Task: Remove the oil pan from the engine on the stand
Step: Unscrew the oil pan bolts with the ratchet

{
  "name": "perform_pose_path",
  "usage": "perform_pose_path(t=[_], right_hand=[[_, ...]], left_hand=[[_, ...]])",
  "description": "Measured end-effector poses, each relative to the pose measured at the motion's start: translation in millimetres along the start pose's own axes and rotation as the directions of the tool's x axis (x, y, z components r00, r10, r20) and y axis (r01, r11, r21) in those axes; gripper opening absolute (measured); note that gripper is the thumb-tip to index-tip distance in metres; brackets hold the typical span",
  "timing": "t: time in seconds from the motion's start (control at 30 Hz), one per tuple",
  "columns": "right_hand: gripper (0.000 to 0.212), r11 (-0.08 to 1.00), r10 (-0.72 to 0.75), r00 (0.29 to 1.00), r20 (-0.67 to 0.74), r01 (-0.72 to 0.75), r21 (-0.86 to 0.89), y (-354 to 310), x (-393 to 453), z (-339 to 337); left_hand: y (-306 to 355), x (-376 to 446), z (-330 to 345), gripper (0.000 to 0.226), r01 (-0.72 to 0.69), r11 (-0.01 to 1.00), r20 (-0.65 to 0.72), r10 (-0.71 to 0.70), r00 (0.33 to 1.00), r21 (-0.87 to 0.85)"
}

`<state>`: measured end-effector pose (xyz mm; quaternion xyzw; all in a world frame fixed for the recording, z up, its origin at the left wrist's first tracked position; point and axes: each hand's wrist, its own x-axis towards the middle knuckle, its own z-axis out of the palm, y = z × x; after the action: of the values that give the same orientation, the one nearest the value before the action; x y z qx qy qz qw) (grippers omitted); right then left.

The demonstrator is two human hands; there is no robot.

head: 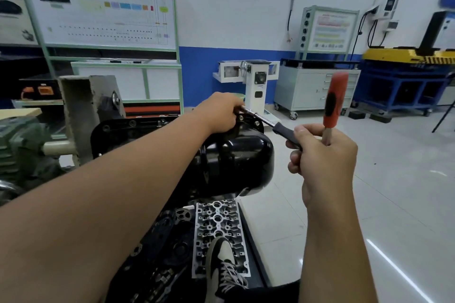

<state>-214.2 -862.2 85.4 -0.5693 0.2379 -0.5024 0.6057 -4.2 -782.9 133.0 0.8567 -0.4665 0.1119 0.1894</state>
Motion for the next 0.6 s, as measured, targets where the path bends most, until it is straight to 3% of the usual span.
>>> perform_pose_path(t=[0.23, 0.43, 0.6], right_hand=[[0.011, 0.945, 0.214, 0.966, -0.143, -0.168, 0.28, 17, -16, 2], [0.007, 0.879, 0.329, 0.933, -0.148, -0.245, 0.41, 26, -19, 4], [0.005, 0.832, 0.379, 0.917, -0.126, -0.278, 0.48, 27, -17, 3]], left_hand=[[-7, 7, 3, 0.032, -0.054, 0.998, 0.034, 0.055, 0.998, -0.036], [-4, 15, -6, 0.033, -0.294, 0.921, 0.198, 0.247, 0.948, 0.257], [-5, 19, -3, 0.029, -0.333, 0.891, 0.161, 0.296, 0.941, 0.31]])
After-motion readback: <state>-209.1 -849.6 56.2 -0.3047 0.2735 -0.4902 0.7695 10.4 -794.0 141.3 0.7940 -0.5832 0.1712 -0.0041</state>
